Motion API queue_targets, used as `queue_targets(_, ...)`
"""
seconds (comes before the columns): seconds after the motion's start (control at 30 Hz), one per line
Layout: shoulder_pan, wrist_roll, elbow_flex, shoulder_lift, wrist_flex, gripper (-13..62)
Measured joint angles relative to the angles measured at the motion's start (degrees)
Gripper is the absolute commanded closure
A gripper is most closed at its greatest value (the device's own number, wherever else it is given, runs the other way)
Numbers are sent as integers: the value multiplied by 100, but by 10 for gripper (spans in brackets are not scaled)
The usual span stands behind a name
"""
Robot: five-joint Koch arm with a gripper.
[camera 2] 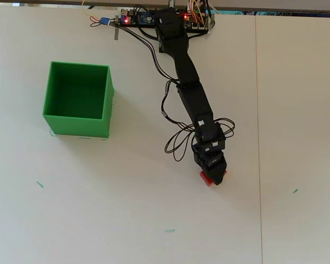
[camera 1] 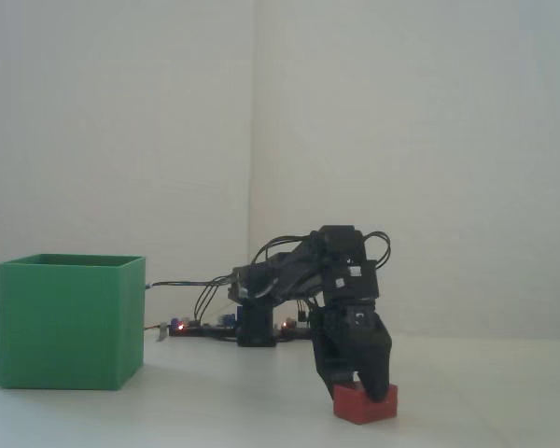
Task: Grasp a red block and put it in the green bin.
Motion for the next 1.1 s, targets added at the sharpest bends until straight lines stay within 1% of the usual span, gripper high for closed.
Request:
queue_targets(0.13, 316, 26, 114, 686, 369, 456)
queue_targets(0.2, 598, 44, 114, 1652, 475, 456)
queue_targets(0.23, 624, 44, 114, 1811, 483, 456)
queue_targets(0.3, 958, -53, 114, 2549, 571, 456)
queue_targets(0.37, 1187, -105, 114, 2821, 571, 456)
queue_targets(0.5, 2188, -396, 114, 3006, 589, 456)
queue_targets(0.53, 2742, -580, 123, 2997, 598, 456)
queue_targets(0.7, 3938, -984, 220, 3006, 598, 456)
queue_targets(0.73, 4421, -1125, 229, 2997, 598, 456)
queue_targets(0.83, 4975, -1266, 237, 3217, 598, 456)
queue_targets(1.1, 5757, -1688, 237, 4184, 809, 456)
